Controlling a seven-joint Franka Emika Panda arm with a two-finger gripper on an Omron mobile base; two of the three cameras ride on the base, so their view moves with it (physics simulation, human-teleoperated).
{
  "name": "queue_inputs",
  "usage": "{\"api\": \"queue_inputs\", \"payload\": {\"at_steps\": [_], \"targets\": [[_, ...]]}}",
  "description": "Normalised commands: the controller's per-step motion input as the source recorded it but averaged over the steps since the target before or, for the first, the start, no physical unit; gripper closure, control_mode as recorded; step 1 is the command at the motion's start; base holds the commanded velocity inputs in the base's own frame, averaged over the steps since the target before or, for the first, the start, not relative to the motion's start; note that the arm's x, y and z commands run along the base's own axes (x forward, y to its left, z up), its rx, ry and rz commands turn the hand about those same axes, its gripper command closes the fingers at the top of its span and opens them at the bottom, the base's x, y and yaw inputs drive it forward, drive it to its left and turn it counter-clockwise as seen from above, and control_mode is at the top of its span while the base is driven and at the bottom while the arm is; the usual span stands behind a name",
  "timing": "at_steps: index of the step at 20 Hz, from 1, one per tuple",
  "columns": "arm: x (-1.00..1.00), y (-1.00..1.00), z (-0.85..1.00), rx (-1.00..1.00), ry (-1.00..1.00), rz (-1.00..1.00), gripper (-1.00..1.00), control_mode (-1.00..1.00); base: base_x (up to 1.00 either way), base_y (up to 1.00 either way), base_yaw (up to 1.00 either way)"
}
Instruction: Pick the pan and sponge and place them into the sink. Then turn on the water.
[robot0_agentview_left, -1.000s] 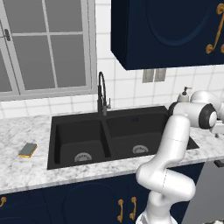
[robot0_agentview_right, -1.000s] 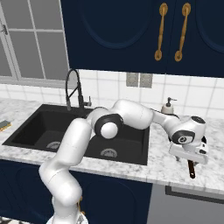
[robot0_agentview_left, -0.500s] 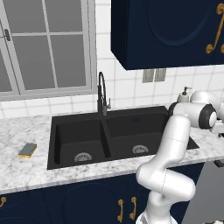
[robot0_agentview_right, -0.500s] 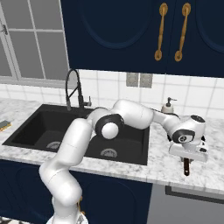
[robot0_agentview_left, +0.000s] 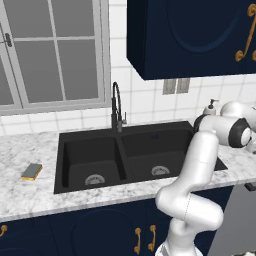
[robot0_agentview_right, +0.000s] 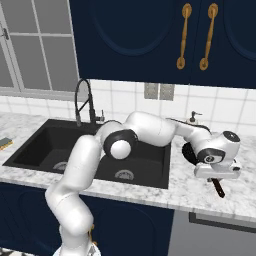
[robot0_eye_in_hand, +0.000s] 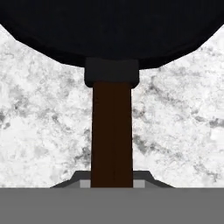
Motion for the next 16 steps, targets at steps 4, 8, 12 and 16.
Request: {"api": "queue_inputs", "payload": {"at_steps": [4, 8, 12, 16], "targets": [[-0.12, 0.52, 0.32, 0.0, -0.17, 0.33, 1.0, -1.0, 0.0, 0.0, 0.0], [0.0, 0.74, 0.27, 0.0, -0.14, 0.33, 1.0, -1.0, 0.0, 0.0, 0.0], [0.0, 0.89, 0.27, 0.0, -0.19, 0.33, 1.0, -1.0, 0.0, 0.0, 0.0], [0.06, 0.88, 0.28, 0.02, -0.22, 0.33, 1.0, -1.0, 0.0, 0.0, 0.0]]}}
